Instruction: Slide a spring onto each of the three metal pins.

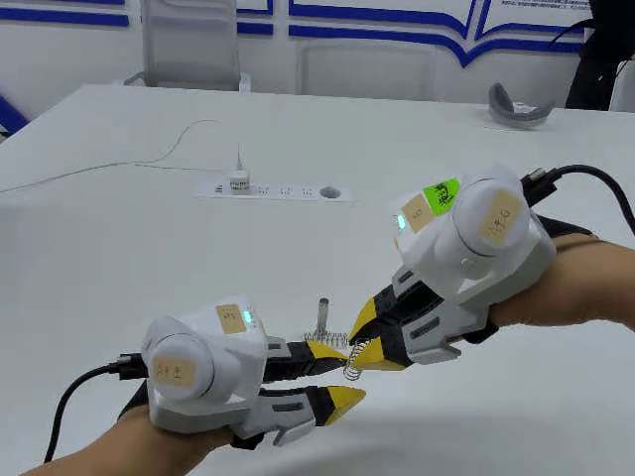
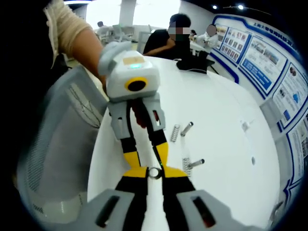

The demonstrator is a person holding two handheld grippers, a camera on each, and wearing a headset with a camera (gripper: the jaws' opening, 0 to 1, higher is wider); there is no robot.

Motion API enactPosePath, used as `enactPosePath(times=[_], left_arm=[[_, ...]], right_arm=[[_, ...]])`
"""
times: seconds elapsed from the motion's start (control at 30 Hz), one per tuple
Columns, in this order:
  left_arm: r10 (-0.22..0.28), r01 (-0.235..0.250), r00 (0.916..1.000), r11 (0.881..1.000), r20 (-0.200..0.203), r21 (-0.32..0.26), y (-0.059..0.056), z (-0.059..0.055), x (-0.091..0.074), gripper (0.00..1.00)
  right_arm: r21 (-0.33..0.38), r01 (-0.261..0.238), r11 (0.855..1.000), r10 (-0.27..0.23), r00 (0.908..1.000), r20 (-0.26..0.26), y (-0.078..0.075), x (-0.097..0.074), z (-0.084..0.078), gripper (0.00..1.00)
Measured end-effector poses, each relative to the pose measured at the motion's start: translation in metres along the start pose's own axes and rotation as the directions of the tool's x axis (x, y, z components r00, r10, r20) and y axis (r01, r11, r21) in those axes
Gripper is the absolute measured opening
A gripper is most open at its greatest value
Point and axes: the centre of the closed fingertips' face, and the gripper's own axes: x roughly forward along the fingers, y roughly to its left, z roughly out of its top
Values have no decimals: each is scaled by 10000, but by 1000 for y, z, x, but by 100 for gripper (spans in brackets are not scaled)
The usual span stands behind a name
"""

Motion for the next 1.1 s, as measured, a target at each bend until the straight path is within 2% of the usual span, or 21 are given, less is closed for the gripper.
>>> enactPosePath(times=[0.47, 1.1], left_arm=[[548, -555, 9984, 9958, -104, -732, 13, -14, -26, 40], [1483, -1483, 9889, 9825, -85, -1129, 31, -22, -56, 55]], right_arm=[[354, 559, 9978, -548, 9980, -321, -19, -19, -15, 12], [539, 1161, 9918, -1118, 9908, -765, -47, -39, -27, 12]])
